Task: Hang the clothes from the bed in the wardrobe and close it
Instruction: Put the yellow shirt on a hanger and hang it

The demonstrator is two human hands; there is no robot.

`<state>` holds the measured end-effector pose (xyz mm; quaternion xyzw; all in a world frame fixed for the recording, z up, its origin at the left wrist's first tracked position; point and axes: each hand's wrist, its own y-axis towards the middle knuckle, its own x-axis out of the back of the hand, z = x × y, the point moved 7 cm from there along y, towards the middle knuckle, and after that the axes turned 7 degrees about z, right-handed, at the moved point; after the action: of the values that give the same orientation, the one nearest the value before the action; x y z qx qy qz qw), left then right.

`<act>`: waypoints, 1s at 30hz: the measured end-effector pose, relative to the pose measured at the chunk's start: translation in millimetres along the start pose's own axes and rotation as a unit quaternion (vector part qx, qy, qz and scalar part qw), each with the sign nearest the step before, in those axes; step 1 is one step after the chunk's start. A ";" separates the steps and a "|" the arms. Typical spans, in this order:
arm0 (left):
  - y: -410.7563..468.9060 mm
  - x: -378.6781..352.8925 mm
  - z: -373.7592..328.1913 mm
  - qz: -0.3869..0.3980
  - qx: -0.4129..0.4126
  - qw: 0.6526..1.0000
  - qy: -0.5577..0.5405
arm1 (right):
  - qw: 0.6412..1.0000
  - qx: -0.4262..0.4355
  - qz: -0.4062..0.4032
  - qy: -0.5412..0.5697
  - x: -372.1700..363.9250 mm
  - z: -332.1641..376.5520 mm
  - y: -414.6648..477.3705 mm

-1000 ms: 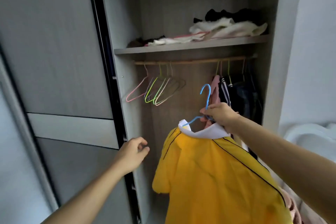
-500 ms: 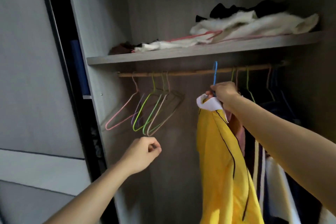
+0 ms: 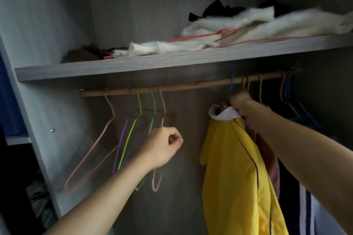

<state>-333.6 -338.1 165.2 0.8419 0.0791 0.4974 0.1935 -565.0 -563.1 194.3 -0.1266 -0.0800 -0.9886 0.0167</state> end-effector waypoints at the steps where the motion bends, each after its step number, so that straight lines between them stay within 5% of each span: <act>1: 10.1 1.0 2.0 -0.001 -0.013 1.000 -0.003 | 0.999 0.002 0.005 -0.053 -4.6 -0.8 -0.9; 7: 48.1 -23.7 -7.2 0.030 -0.082 0.995 -0.052 | 0.966 0.051 -0.006 -0.252 -2.9 -2.2 -32.1; 12: 46.8 -57.4 -54.5 0.061 -0.143 0.984 -0.091 | 0.943 0.099 -0.139 -0.285 57.8 7.9 -109.0; 17: 24.7 -111.6 -146.4 0.125 -0.227 0.959 -0.115 | 0.928 0.065 -0.176 -0.322 151.8 -21.3 -213.3; 30: -186.0 -338.0 -430.8 0.369 -0.325 0.864 -0.108 | 0.827 -0.264 -0.326 -0.373 450.6 -169.9 -614.2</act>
<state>-863.1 -172.0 2.6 0.7472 -0.4250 0.4362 0.2661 -1075.8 9.5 51.6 -0.4522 0.1477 -0.7971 -0.3720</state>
